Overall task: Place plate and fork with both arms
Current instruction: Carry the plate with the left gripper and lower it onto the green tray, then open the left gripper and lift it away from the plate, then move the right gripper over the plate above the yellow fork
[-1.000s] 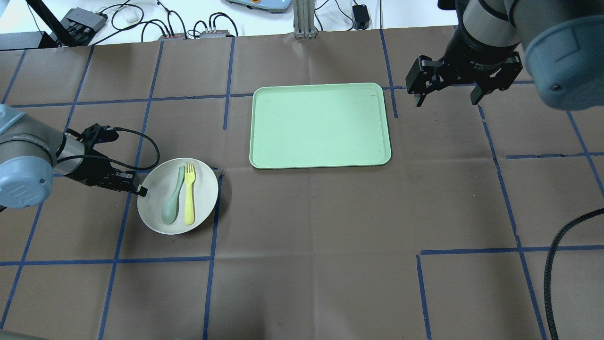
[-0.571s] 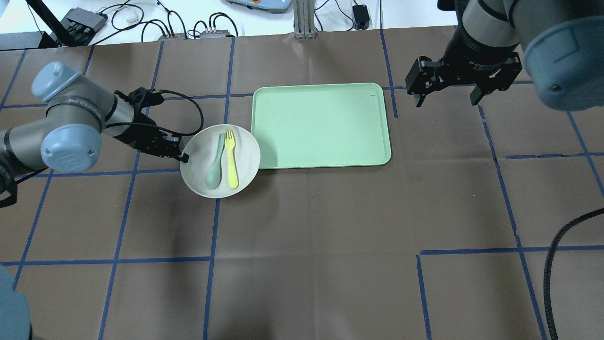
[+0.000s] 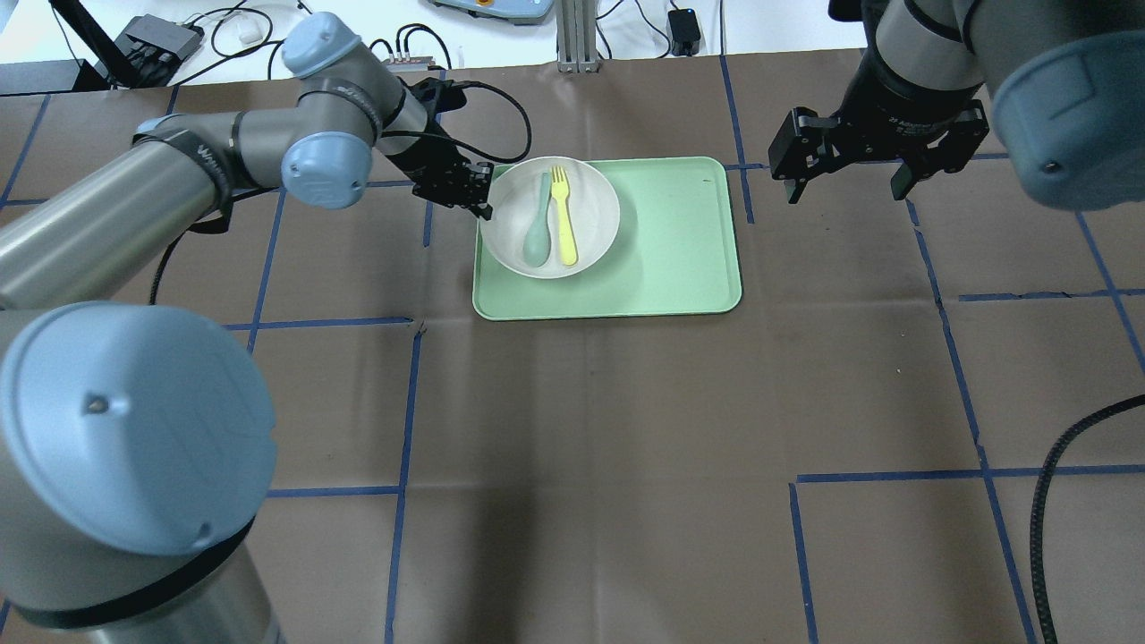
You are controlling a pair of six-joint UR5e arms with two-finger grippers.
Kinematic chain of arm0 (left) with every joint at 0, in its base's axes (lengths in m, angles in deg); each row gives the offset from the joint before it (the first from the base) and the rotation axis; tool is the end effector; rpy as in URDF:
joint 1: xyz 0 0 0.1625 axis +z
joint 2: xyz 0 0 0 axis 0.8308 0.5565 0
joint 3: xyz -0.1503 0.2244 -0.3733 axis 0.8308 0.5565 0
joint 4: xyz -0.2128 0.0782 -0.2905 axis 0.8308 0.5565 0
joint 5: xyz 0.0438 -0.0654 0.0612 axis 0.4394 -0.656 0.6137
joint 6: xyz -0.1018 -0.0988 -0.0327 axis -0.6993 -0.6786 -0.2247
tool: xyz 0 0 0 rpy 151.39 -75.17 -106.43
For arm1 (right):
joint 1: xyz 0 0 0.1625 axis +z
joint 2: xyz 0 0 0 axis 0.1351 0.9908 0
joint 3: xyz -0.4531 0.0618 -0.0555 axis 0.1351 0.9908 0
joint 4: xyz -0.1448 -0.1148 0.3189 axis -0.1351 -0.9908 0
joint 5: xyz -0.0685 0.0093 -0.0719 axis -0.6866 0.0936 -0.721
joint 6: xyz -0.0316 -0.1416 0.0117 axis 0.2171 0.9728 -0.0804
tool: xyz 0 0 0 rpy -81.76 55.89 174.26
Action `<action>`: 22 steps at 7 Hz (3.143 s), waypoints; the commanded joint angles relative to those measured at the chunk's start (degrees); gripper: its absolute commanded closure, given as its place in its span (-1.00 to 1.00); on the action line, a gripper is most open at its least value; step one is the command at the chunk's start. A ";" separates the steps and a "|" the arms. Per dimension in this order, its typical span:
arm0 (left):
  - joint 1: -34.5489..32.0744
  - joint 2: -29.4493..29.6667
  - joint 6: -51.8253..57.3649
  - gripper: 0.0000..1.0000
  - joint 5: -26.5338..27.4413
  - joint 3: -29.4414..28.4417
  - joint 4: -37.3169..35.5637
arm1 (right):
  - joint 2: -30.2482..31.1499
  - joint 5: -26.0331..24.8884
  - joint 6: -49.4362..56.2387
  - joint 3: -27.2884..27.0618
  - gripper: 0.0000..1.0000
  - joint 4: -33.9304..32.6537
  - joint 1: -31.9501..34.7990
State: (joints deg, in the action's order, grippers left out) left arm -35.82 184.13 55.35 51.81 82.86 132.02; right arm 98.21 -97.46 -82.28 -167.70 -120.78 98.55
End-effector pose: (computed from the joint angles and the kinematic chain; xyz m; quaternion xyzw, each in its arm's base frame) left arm -0.2111 -0.6860 0.2102 -0.0931 -0.9777 0.0017 0.1881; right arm 0.1374 -0.4437 0.4789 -0.0119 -0.9989 0.0451 0.0058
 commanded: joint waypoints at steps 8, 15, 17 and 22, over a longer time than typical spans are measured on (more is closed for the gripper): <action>-2.65 -9.10 -2.94 -0.99 6.14 -5.15 16.00 | -0.06 0.00 0.00 0.00 -1.00 -0.18 0.01; -2.91 -37.28 -6.28 -0.99 22.54 -3.05 47.62 | -12.50 0.01 -0.87 13.14 -1.00 0.61 2.36; -2.91 -36.86 -6.37 -0.99 22.19 -2.34 46.92 | -21.63 -0.70 -3.76 19.22 -1.00 -0.70 7.89; -2.83 -36.68 -5.22 -0.99 22.27 -2.34 46.74 | -37.13 -0.61 -9.58 24.09 -1.00 -10.36 14.42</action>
State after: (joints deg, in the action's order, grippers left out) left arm -38.65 147.43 50.02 74.05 80.52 178.77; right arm 64.13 -98.04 -91.78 -143.37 -128.44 112.13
